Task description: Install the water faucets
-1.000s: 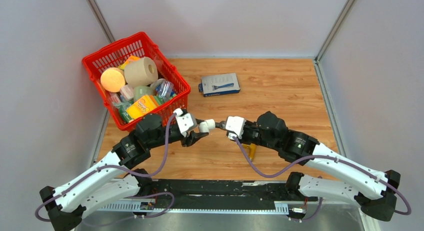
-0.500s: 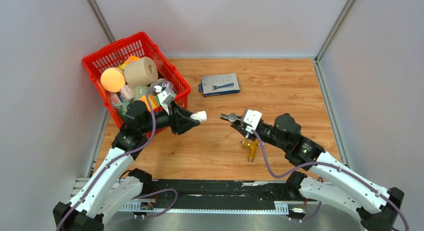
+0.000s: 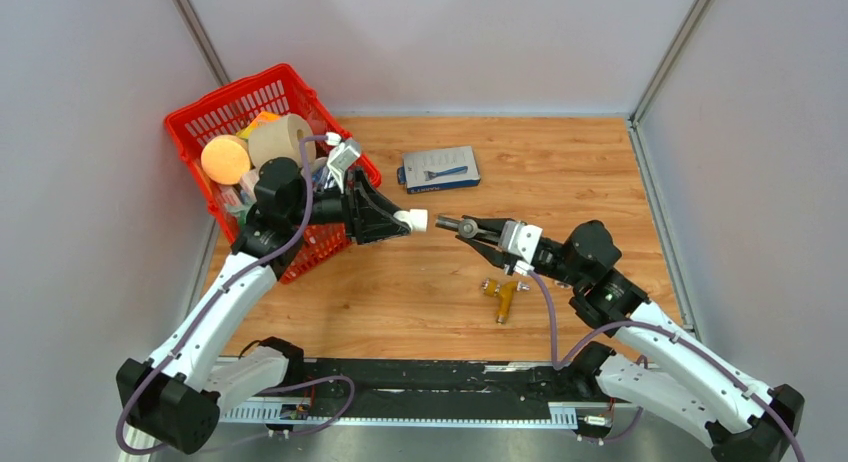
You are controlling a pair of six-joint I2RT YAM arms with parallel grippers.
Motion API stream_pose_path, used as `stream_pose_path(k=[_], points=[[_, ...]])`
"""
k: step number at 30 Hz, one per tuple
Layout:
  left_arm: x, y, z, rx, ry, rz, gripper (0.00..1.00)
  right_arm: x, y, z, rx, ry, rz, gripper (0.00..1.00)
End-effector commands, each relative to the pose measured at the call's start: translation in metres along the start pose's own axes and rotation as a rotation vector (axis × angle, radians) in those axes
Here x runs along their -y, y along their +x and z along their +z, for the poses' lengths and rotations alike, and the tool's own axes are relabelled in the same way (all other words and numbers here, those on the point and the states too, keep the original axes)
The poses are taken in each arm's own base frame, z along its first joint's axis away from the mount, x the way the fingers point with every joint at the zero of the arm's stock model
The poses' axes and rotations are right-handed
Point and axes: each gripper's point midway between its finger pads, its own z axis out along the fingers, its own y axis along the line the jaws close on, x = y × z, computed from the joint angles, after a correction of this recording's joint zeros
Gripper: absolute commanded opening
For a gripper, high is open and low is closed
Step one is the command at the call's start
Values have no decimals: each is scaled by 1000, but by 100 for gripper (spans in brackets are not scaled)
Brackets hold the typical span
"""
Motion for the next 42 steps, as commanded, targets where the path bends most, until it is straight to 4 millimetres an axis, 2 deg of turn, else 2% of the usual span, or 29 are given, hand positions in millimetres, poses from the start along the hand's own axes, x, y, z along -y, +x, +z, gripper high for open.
stream_pose_path(k=[1,8,15,24,36,42], points=[[21,-22,-5,-4,53,31,0,9,-66,1,225,-39,-199,0],[30,-33,-7,-15,113,-29,0,15,-57,12,183,-51,-311,0],[37,-33,-10,-26,150,-25,0,24,-70,12,218,-22,-391,0],[40,-29,-12,-47,153,-32,0,20,-82,15,283,-48,-415,0],[62,-32,-19,-44,192,3,0,27,-76,21,264,-15,-423,0],[61,-32,-18,-41,185,-6,0,22,-77,22,276,-42,-422,0]])
